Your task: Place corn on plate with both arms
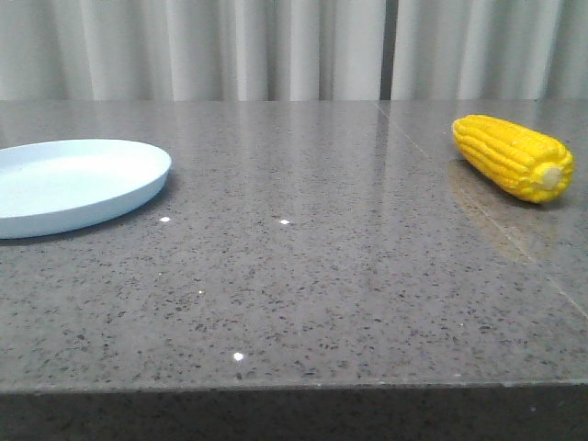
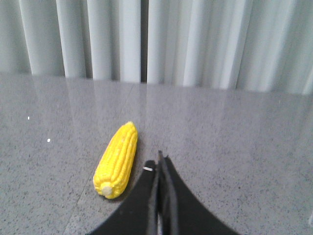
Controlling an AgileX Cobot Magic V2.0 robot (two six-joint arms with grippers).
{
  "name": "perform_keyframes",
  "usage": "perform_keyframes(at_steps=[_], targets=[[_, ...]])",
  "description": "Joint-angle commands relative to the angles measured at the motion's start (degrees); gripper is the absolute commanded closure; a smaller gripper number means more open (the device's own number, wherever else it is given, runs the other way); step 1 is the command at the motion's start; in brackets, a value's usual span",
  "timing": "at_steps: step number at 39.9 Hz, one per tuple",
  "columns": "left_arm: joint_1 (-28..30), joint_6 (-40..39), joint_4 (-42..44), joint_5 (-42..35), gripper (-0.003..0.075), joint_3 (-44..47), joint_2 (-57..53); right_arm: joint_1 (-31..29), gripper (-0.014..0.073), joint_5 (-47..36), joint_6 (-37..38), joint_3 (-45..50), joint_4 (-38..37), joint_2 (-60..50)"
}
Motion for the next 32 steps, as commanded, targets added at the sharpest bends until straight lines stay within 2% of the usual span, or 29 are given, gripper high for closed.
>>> perform_keyframes(at_steps=[1, 11, 13, 16, 20, 21, 22, 24, 27, 29, 32], targets=[[0.0, 0.0, 0.5, 1.3, 0.0741, -5.7, 7.6, -0.4, 0.0653, -1.5, -0.4, -5.6, 0.2, 7.1], [0.0, 0.0, 0.3, 0.8, 0.0741, -7.8, 14.0, -0.4, 0.0645, -1.8, -0.4, -8.3, 1.4, 14.5], [0.0, 0.0, 0.3, 0.8, 0.0739, -7.8, 14.0, -0.4, 0.0605, -1.8, -0.4, -8.3, 1.4, 14.6], [0.0, 0.0, 0.3, 0.8, 0.0702, -7.8, 14.0, -0.4, 0.0472, -2.1, -0.4, -8.3, 1.4, 14.6], [0.0, 0.0, 0.3, 0.8, 0.0512, -7.8, 14.0, -0.4, 0.0197, -2.1, -0.4, -8.3, 1.4, 14.6], [0.0, 0.0, 0.0, 0.8, 0.0423, -7.8, 14.0, -0.4, 0.0144, -2.1, -0.4, -8.3, 1.4, 14.6], [0.0, 0.0, -0.4, 0.8, 0.0367, -7.8, 14.0, -0.4, 0.0069, -2.1, -0.4, -8.3, 1.4, 14.6], [0.0, 0.0, -1.2, 0.8, 0.0250, -7.8, 14.0, -0.4, -0.0009, -2.1, -0.4, -8.3, 1.4, 14.6], [0.0, 0.0, -1.3, 0.8, 0.0126, -7.8, 14.0, -0.4, -0.0066, -2.1, -0.4, -8.3, 1.4, 14.6], [0.0, 0.0, -1.3, 0.8, 0.0106, -7.8, 14.0, -0.4, -0.0062, -2.1, -0.4, -8.3, 1.4, 14.6], [0.0, 0.0, -1.5, 0.5, 0.0122, -7.8, 14.3, -0.4, -0.0060, -2.1, -0.4, -8.3, 1.4, 14.6]])
